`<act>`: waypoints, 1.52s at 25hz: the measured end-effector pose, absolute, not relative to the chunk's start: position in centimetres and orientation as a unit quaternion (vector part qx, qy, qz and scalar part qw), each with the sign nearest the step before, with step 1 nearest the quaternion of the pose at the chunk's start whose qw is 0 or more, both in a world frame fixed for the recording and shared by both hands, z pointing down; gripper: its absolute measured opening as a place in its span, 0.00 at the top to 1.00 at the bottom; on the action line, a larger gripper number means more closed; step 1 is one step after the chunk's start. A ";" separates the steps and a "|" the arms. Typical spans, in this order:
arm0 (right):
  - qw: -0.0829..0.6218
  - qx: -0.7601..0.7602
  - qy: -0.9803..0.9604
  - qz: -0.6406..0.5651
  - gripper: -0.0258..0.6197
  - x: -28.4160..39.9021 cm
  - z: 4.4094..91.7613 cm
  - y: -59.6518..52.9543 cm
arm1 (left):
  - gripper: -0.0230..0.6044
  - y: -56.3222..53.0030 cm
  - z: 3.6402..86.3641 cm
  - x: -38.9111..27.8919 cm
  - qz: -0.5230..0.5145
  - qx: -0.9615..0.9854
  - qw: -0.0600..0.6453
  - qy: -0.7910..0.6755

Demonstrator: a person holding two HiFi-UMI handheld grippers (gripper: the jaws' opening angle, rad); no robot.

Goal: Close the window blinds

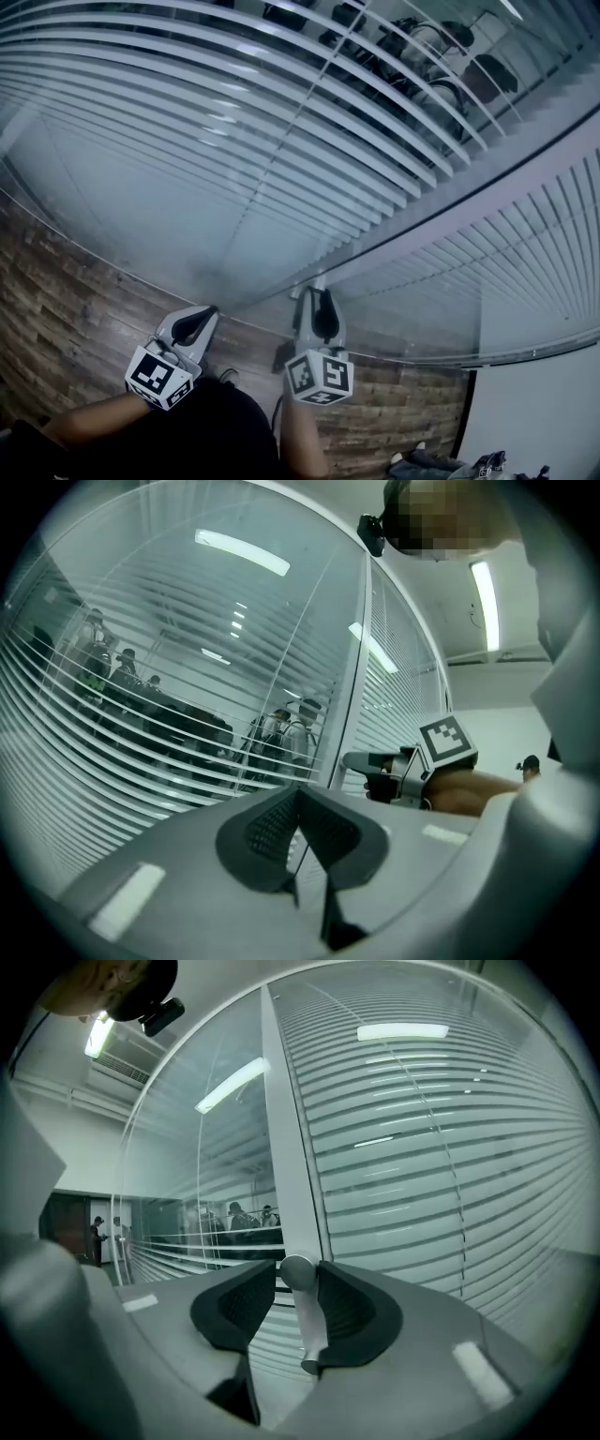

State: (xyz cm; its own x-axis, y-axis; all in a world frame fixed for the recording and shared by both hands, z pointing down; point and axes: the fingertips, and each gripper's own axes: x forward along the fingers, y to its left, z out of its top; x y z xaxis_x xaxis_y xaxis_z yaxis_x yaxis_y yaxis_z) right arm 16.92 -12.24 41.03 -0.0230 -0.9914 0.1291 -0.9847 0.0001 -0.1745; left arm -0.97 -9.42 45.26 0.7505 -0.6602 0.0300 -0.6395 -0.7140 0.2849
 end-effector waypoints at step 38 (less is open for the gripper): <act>-0.026 -0.677 0.733 -0.051 0.70 16.3 40.3 -11.9 | 0.96 -10.3 46.3 -1.9 -0.028 0.918 0.156 -0.363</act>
